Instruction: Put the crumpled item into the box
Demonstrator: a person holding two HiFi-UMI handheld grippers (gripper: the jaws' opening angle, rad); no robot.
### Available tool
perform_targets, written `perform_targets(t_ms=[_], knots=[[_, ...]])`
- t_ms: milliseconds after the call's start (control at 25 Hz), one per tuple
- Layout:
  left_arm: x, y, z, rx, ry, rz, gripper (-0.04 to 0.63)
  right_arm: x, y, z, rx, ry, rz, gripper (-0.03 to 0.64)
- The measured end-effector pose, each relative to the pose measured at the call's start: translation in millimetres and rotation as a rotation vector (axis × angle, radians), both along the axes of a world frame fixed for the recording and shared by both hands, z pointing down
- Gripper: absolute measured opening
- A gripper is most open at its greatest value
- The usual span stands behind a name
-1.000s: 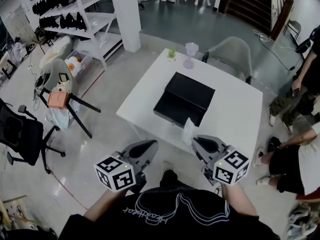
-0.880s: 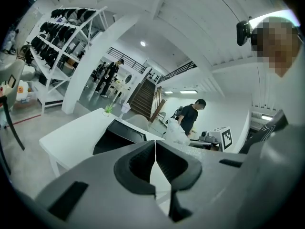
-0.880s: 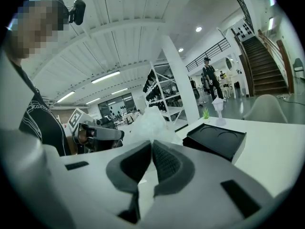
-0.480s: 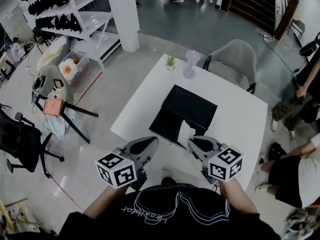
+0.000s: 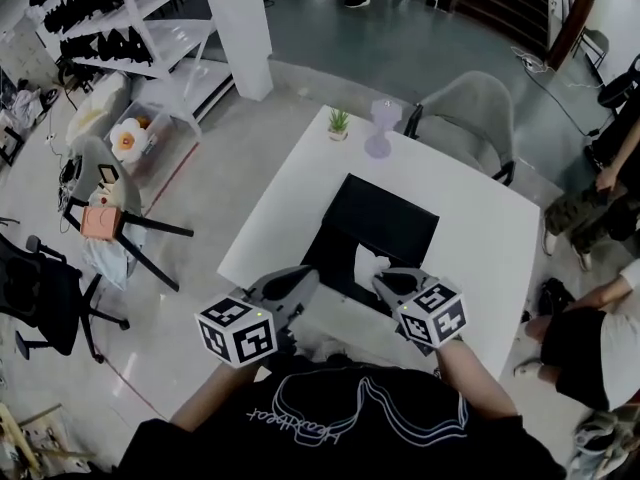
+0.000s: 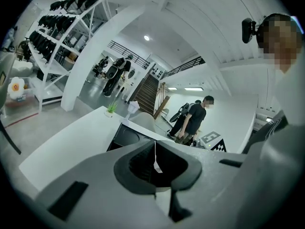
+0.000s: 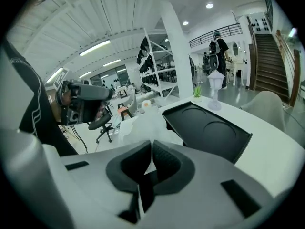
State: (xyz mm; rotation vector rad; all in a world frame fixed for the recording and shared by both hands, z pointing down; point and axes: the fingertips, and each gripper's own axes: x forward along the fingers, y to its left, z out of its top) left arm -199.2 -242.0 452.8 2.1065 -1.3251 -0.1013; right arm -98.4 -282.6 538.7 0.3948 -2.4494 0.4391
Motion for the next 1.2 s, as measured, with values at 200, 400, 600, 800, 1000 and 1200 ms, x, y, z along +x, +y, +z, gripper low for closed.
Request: perform_targets(t_ms=[200,400,600,800,1000,1200], knots=[[-16,-8,9,-0.036,0.006,0.048,0.008,-9,-4,28,0.011,0.128,0.012,0.012],[-31,-14,13,-0.056,0.008,0.098,0.008,-12,-12,50,0.056,0.274,0.027,0.014],[-48,-15,19,-0.061,0.015,0.126,0.008,-17,-15,69,0.055,0.374,0.044,0.014],[-63,-21,19,-0.061,0.019,0.14,0.008,-16,-16,88,0.04,0.492,0.029,0.018],[-69,-22,11,-0.032,0.025,0.175,0.008,-22,-14,97,0.024,0.525,0.04,0.04],[-74,-25,12,-0.025,0.022,0.208,0.008,-20,-13,96,0.001,0.514,0.074,0.116]])
